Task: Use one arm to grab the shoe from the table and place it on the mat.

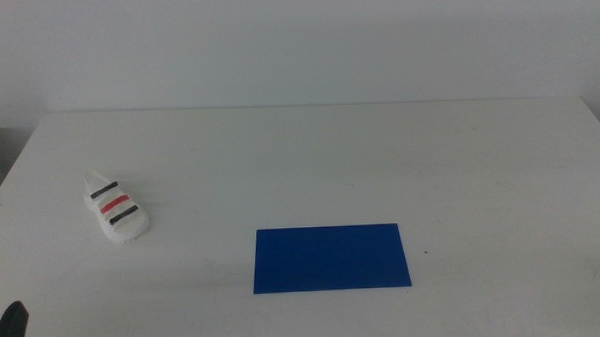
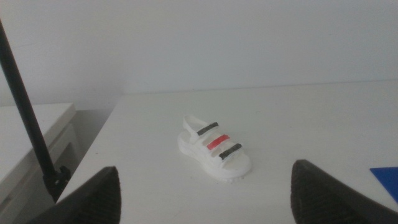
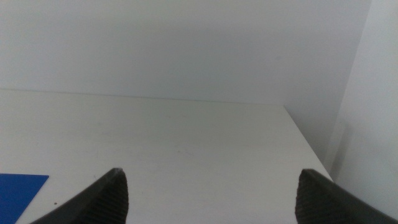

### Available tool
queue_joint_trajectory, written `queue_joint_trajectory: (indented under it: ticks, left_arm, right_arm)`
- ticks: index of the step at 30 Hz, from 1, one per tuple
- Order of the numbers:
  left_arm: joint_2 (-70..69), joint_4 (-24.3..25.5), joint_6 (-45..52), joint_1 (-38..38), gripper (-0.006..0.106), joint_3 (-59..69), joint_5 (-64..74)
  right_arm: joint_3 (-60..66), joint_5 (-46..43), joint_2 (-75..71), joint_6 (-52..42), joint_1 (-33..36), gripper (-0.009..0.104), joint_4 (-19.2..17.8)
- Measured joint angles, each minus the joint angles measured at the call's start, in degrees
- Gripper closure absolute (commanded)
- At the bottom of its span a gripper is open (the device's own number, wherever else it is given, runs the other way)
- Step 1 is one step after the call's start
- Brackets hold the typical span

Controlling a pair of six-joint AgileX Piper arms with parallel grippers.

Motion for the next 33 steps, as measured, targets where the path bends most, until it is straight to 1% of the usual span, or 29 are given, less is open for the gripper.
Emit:
queue_joint_trajectory:
  ticks: [4, 6, 9, 13, 17, 21, 26, 33]
  left_arm:
    - [0.1, 0.5, 0.0, 0.0, 0.007, -0.3, 0.5]
    - [3.3, 0.5, 0.0, 0.0, 0.007, -3.2, 2.8]
    - [11.5, 0.5, 0.0, 0.0, 0.007, -12.8, 9.0]
    - [25.2, 0.5, -0.6, 0.0, 0.007, -28.7, 23.2]
    - [38.0, 0.4, -3.1, 0.0, 0.007, -41.9, 34.9]
    - [49.1, 0.4, -7.0, 0.0, 0.007, -53.1, 41.9]
    - [62.9, 0.4, -11.1, 0.0, 0.007, -62.5, 43.5]
    - [79.6, 0.4, -25.6, -0.1, 0.007, -71.0, 48.7]
  right_arm:
    - [0.0, 0.0, 0.0, 0.0, 0.0, 0.001, 0.0]
    - [0.0, 0.0, 0.0, 0.0, 0.0, 0.001, 0.0]
    - [0.0, 0.0, 0.0, 0.0, 0.0, 0.001, 0.0]
    - [0.0, 0.0, 0.0, 0.0, 0.0, 0.001, 0.0]
    - [0.0, 0.0, 0.0, 0.0, 0.0, 0.001, 0.0]
    - [0.0, 0.0, 0.0, 0.0, 0.0, 0.001, 0.0]
    - [0.0, 0.0, 0.0, 0.0, 0.0, 0.001, 0.0]
    - [0.0, 0.0, 0.0, 0.0, 0.0, 0.001, 0.0]
